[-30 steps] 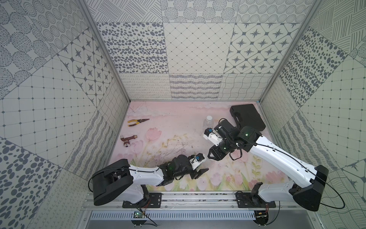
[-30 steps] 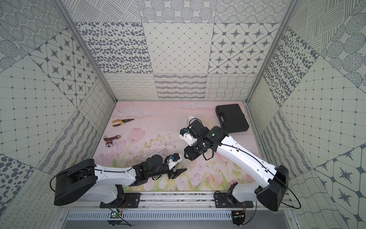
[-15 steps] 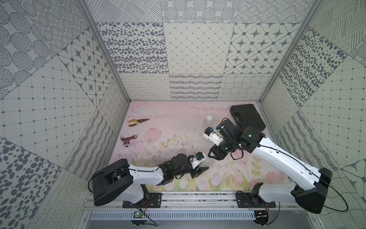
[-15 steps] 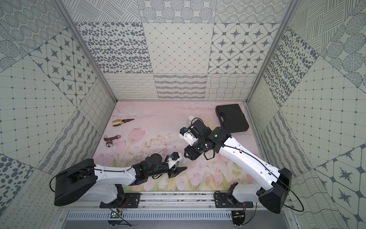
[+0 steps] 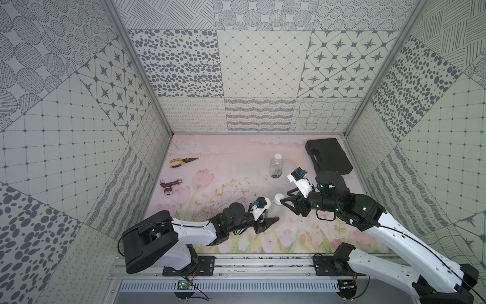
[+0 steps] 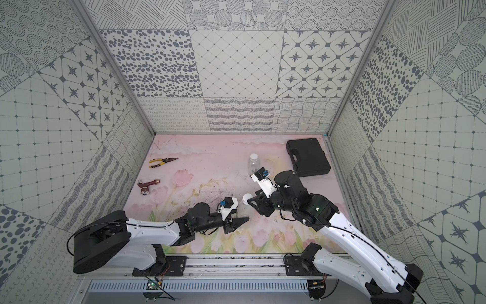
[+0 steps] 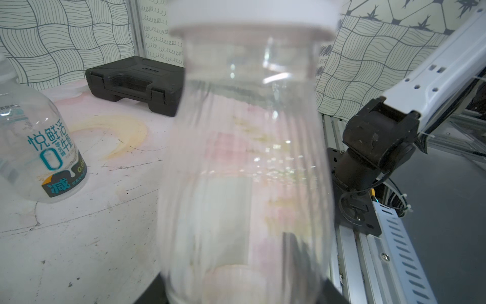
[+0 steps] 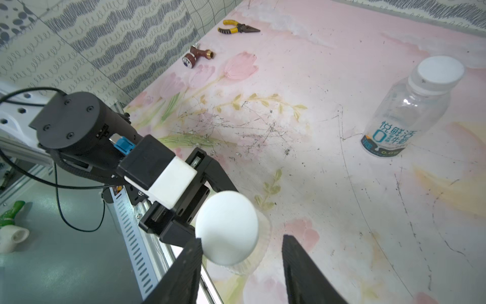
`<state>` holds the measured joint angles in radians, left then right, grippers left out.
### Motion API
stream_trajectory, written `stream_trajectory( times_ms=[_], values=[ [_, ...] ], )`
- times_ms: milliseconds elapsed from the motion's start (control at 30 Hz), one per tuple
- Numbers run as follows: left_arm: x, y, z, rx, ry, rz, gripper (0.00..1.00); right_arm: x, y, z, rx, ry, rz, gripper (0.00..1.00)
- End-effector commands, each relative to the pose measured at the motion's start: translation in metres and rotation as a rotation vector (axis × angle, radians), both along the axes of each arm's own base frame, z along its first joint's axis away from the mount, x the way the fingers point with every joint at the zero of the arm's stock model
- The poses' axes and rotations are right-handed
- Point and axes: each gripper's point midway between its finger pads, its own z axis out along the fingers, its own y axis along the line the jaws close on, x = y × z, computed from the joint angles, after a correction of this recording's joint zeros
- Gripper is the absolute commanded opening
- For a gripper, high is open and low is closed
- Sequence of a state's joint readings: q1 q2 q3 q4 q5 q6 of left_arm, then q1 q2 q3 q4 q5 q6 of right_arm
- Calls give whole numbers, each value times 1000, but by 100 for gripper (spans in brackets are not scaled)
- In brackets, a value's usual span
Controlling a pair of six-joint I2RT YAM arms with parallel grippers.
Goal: Screw on the bottle caps
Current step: Screw the bottle cap onto the plastic bottle.
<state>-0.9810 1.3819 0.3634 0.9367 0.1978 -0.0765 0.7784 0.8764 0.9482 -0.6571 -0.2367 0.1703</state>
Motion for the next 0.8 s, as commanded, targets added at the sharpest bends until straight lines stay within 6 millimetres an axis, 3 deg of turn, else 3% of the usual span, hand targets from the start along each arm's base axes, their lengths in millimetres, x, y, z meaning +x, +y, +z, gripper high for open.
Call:
stream_trajectory(
  times_ms=[0, 200, 567, 767],
  values=[
    [5, -4, 35, -136, -38, 15, 47, 13, 13, 27, 164, -79, -29, 54],
    [1, -9, 33, -131, -19, -24, 47, 11, 21, 22, 187, -84, 12, 53],
    [-3, -13, 32, -120, -8, -51, 48, 9, 27, 12, 174, -47, 39, 43],
    [0, -12, 33, -120, -12, -35, 48, 12, 29, 9, 172, -21, 26, 26]
  ],
)
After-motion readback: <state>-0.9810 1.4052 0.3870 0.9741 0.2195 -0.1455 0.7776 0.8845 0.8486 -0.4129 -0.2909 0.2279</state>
